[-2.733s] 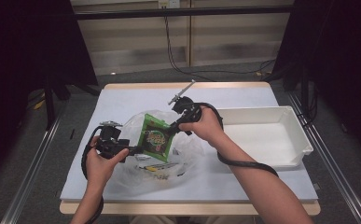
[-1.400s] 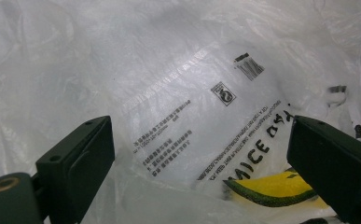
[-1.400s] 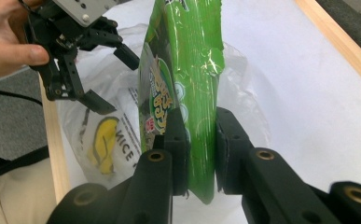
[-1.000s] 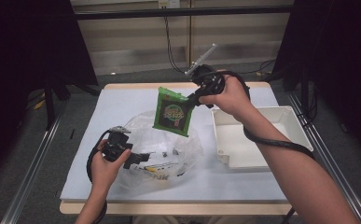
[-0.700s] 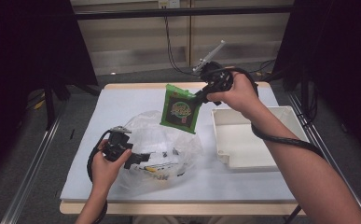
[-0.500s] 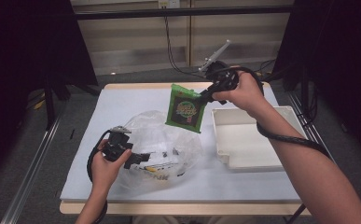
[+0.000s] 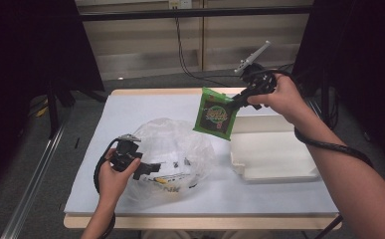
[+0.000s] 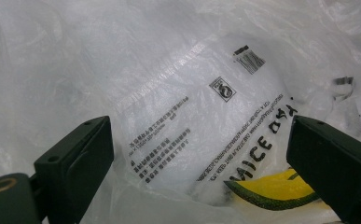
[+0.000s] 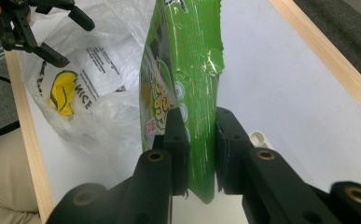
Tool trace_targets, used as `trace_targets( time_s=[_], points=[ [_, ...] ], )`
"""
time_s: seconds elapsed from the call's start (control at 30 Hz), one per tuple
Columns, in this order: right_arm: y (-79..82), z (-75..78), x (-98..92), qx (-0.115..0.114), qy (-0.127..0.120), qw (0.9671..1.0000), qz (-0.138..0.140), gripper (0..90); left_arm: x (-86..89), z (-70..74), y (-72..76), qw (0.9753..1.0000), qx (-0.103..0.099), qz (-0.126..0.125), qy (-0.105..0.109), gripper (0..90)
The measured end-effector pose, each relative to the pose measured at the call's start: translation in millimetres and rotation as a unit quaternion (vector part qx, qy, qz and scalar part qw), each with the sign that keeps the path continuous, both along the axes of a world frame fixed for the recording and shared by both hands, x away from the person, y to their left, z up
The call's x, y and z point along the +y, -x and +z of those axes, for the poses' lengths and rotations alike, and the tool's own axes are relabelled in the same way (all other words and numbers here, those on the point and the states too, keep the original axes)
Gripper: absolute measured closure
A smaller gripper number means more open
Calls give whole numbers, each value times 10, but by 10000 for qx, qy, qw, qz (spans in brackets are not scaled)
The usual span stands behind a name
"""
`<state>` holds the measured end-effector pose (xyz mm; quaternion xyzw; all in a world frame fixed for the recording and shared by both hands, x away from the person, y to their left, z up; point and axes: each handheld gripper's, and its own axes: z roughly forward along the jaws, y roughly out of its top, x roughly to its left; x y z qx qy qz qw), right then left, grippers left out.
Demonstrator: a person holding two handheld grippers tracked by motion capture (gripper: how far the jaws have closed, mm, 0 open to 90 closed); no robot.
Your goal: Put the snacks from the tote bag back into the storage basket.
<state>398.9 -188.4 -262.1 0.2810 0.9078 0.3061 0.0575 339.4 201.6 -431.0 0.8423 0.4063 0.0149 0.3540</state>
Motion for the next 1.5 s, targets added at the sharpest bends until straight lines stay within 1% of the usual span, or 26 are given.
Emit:
trace_targets(
  time_s=[0.13,0.23,0.3,0.37,0.6,0.63,0.67,0.73,0.77,0.8,0.87,0.9,0.93,0.97,1.0,1.03,1.13,1.17,1.2,1.23,1.27,1.3,1.33,1.37,1.47,1.5],
  points=[
    [0,-9,-112,16,-55,10000,-22,768,-1,-4,-10,10000,-39,-68,-53,60],
    [-3,-4,-212,30,-122,9999,-103,769,-4,-23,-21,10000,17,-56,-49,59],
    [-2,4,-269,-4,-74,9999,-108,768,-3,-30,-24,10000,31,-45,-70,63],
    [-2,10,-322,25,-52,9999,-154,768,-8,-35,-25,10000,40,-16,-52,63],
    [-5,20,-479,-6,45,9997,-232,768,-32,-21,-20,9998,44,-135,-121,63],
    [-5,20,-479,-6,45,9997,-232,768,-32,-21,-20,9998,44,-135,-121,63],
    [-8,26,-535,-27,28,9998,-210,768,-47,-26,-12,9999,51,-140,-82,63],
    [-15,25,-609,-43,50,9997,-245,768,-52,-35,-3,9998,72,-174,-91,63],
    [-15,25,-609,-43,50,9997,-245,768,-52,-35,-3,9998,72,-174,-91,63],
    [-32,2,-698,-12,120,9995,-303,768,-58,-50,15,9998,93,-144,-45,64],
    [-48,-32,-791,1,205,9992,-357,768,-55,-47,15,9998,132,-135,-74,64],
    [-48,-32,-791,1,205,9992,-357,768,-55,-47,15,9998,132,-135,-74,63],
    [-53,-64,-876,40,236,9988,-421,768,-51,-40,8,9998,98,-142,-86,63],
    [-56,-77,-917,49,227,9988,-435,768,-60,-18,-2,9998,95,-150,-38,62],
    [-58,-88,-955,80,222,9986,-465,768,-73,-14,-1,9999,72,-132,-37,62],
    [-63,-99,-991,80,255,9985,-472,768,-84,-12,-1,9998,80,-184,-38,62],
    [-90,-153,-1073,131,359,9981,-492,768,-104,-9,6,9997,65,-219,-36,62],
    [-90,-153,-1073,131,359,9981,-492,768,-104,-9,6,9997,65,-219,-36,62],
    [-119,-226,-1103,183,405,9980,-444,768,-109,-15,-9,9998,80,-202,-17,61],
    [-137,-260,-1109,171,425,9981,-414,768,-109,-15,-9,9998,80,-202,-17,61],
    [-161,-306,-1111,192,445,9980,-404,768,-127,-30,-19,9996,128,-228,47,61],
    [-191,-351,-1106,211,503,9978,-370,768,-127,-30,-19,9996,128,-228,47,61],
    [-226,-397,-1098,216,548,9977,-350,768,-131,-34,-29,9996,119,-256,-22,63],
    [-263,-444,-1086,268,572,9975,-331,768,-131,-34,-34,9996,126,-252,-13,64],
    [-380,-592,-1032,250,638,9976,-116,768,-129,-19,-65,9997,92,-213,-10,59],
    [-415,-636,-1011,287,668,9973,-89,767,-129,-19,-65,9997,92,-213,-10,59]
  ],
)
